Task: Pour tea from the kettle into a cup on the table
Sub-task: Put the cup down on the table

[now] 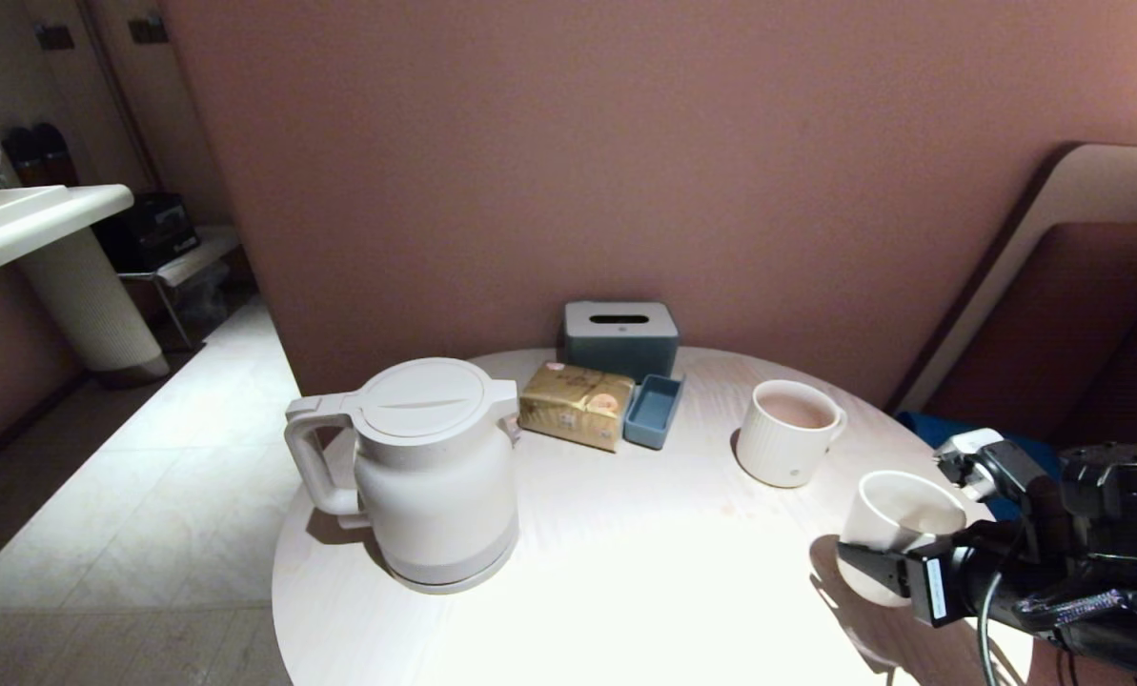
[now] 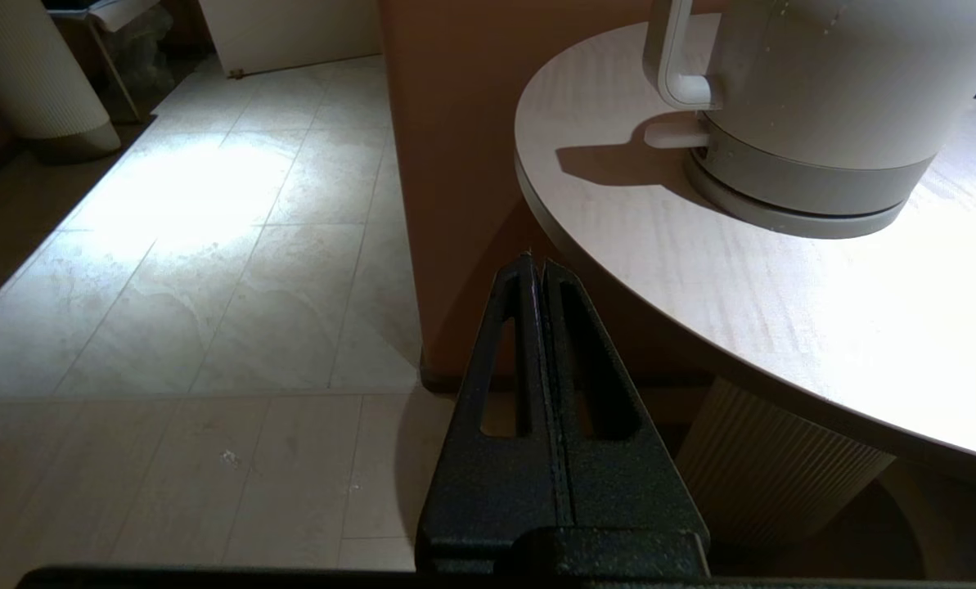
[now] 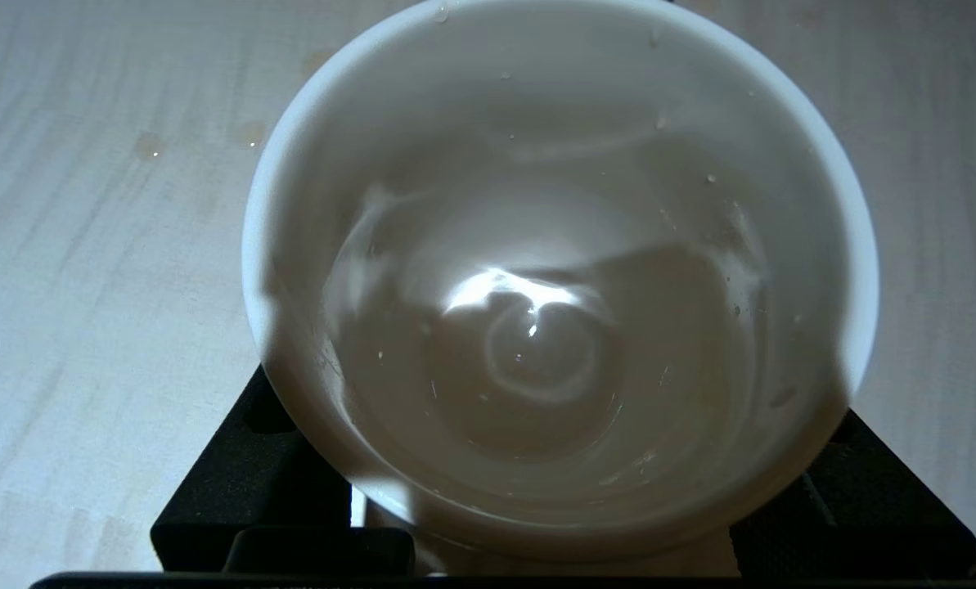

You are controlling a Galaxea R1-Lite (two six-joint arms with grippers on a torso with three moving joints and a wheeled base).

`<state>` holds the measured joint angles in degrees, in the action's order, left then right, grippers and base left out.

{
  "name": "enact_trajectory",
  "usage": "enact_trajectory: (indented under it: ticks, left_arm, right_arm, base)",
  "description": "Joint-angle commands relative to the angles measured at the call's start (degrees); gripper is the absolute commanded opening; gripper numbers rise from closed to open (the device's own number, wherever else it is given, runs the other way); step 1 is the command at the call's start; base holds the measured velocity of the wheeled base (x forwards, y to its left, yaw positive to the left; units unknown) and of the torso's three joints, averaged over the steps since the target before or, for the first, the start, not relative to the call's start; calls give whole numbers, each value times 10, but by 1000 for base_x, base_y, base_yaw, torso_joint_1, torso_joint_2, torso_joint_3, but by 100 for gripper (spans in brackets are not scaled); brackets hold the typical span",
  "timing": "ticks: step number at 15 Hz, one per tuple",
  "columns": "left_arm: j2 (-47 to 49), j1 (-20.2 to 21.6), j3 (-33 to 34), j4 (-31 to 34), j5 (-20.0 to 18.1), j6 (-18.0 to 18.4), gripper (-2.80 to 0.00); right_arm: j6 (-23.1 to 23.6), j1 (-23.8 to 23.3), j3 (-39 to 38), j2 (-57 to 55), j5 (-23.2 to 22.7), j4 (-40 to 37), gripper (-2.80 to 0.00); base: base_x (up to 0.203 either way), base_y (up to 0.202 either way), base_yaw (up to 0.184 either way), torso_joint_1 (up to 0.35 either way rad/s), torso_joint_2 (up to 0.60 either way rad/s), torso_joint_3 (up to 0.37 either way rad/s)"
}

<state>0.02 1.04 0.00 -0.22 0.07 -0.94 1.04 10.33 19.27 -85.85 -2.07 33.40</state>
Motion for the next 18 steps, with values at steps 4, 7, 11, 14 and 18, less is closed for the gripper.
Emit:
enact_trajectory:
  ticks: [4,7,11,14,18]
  left_arm:
    - [0,0,0,0,0,0,-280]
    - [0,0,0,0,0,0,-280]
    - [0,0,0,0,0,0,-280]
    - [0,0,0,0,0,0,-280]
    - [0,0,0,0,0,0,-280]
  right_arm:
    - [0,0,8,-45,-1,6,-280]
    - [-1,0,9,-53,-1,13,-280]
    - [-1,0,9,-62,11,22,-280]
    - [-2,0,8,-63,11,22,0]
    - [-3,0,3,-58,11,22,0]
  base:
    - [0,0,0,0,0,0]
    - [0,0,0,0,0,0]
    - [0,0,0,0,0,0]
    - [0,0,0,0,0,0]
    - [0,0,0,0,0,0]
